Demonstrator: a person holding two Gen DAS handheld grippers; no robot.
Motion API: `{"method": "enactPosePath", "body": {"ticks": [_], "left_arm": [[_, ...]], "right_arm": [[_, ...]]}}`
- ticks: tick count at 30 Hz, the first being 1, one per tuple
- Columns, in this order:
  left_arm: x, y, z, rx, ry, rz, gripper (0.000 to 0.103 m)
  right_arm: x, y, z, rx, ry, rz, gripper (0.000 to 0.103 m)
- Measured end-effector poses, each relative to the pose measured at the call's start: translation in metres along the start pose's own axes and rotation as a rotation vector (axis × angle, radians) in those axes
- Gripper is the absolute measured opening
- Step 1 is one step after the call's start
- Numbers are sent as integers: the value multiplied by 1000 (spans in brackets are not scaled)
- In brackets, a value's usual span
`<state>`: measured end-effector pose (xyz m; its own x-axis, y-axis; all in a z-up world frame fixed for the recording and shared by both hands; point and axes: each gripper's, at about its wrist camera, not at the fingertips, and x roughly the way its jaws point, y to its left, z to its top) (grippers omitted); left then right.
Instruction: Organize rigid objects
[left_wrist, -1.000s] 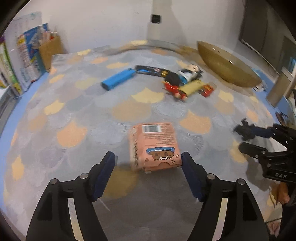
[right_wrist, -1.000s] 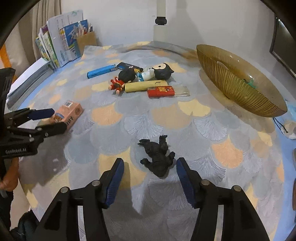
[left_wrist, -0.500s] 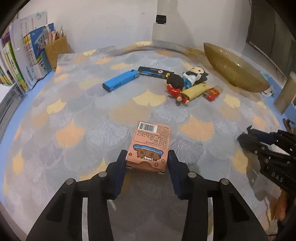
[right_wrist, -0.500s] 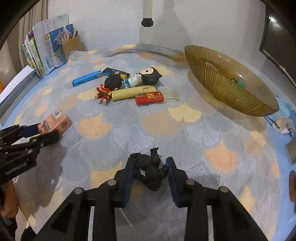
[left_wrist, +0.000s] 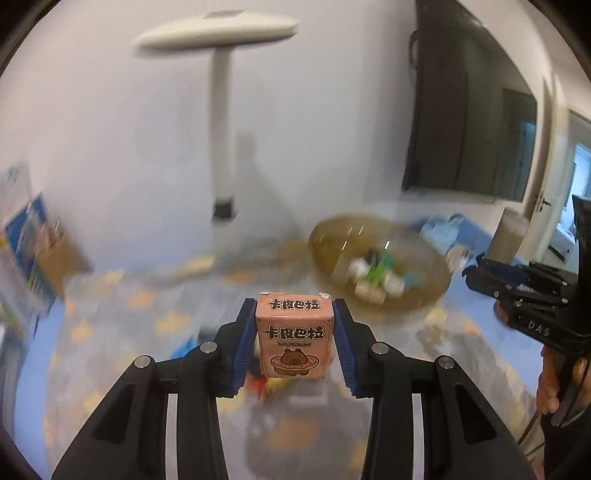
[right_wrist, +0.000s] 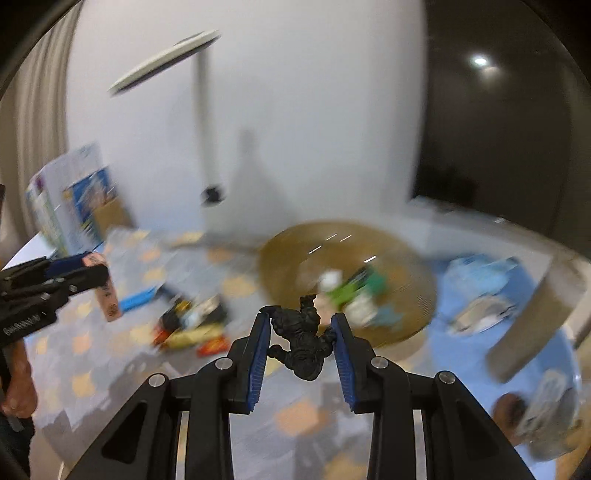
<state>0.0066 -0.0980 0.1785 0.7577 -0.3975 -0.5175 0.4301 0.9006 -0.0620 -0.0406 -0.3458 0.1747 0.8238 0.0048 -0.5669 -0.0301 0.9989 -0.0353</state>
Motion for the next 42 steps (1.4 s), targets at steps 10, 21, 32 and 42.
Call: {"method": "enactPosePath", "body": {"ticks": [10,21,32,42], "left_arm": [[88,-87,49,100,12,-165,37],[127,-70,29,14,56,-157,88],[16,9,-14,-61,25,36,89],[29,88,-145,-213,302,260,102]], "right_arm": [[60,-58,21,148,114,-53,33],[100,-84,12,195,189,-24,42],[38,-25,4,141,159,69,46],[95,79,-72,3,327,122,56]]}}
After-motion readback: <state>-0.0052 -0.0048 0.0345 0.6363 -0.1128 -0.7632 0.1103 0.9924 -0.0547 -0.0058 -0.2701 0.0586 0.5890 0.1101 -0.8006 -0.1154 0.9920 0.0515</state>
